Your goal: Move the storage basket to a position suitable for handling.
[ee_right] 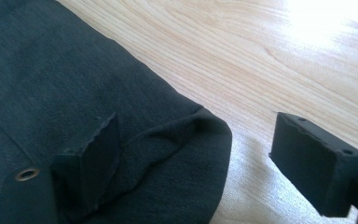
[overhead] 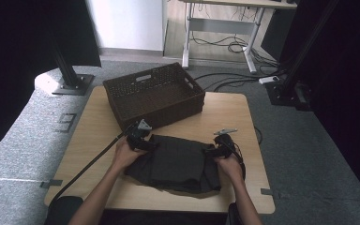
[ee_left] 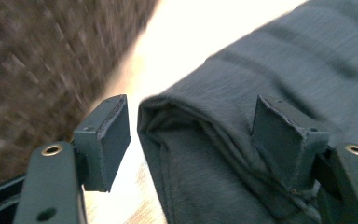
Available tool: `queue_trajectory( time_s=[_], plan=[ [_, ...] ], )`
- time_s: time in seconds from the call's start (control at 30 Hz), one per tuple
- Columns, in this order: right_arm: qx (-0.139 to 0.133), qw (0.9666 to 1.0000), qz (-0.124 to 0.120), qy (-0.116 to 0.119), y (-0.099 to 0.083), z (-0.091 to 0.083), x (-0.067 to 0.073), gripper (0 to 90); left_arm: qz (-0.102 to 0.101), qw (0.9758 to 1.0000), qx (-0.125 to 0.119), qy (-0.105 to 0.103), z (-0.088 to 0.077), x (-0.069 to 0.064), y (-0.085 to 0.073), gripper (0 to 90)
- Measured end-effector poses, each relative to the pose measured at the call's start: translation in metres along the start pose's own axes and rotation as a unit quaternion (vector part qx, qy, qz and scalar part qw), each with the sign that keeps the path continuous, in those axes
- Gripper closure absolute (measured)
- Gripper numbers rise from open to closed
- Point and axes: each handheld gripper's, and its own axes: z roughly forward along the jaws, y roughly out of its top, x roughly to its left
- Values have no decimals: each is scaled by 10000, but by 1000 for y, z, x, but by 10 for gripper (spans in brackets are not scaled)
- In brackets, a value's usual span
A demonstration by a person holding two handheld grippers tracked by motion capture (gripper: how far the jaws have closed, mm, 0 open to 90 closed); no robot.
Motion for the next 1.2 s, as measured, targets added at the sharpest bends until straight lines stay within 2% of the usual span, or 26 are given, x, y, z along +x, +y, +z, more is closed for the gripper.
queue_trajectory(
  time_s=[0.1, 0.17, 0.23, 0.33, 0.47, 0.57, 0.8, 0.83, 1.03, 1.2],
  plan=[
    [30, 9999, 140, -51, -4, 3, -3, 59, -207, 9997, -35, -145, 5, 5, -5, 224],
    [-27, 9998, 170, -21, -7, 4, -3, 60, -336, 9992, -8, -202, 6, 6, -6, 224],
    [-44, 9999, 144, -61, -8, 3, -2, 61, -339, 9992, -6, -187, 5, 5, -7, 229],
    [5, 9999, -49, -166, -8, 1, 5, 64, -225, 9997, -30, -98, 1, 1, -10, 247],
    [77, 9994, -273, -174, -8, -1, 13, 64, -215, 9997, -25, -104, -7, -3, -19, 248],
    [93, 9993, -350, -108, -9, -2, 19, 64, -261, 9995, -38, -168, -14, -6, -29, 248],
    [62, 9991, -417, 28, -16, -5, 32, 64, -228, 9994, -36, -267, -31, -15, -48, 248],
    [45, 9989, -456, 78, -18, -6, 37, 64, -220, 9993, -53, -281, -37, -19, -55, 248],
    [35, 9985, -503, 213, -28, -12, 51, 64, -107, 9998, -71, -169, -53, -32, -71, 263],
    [-1, 9982, -458, 384, -40, -19, 60, 64, -102, 9997, -71, -216, -63, -40, -83, 263]
  ],
)
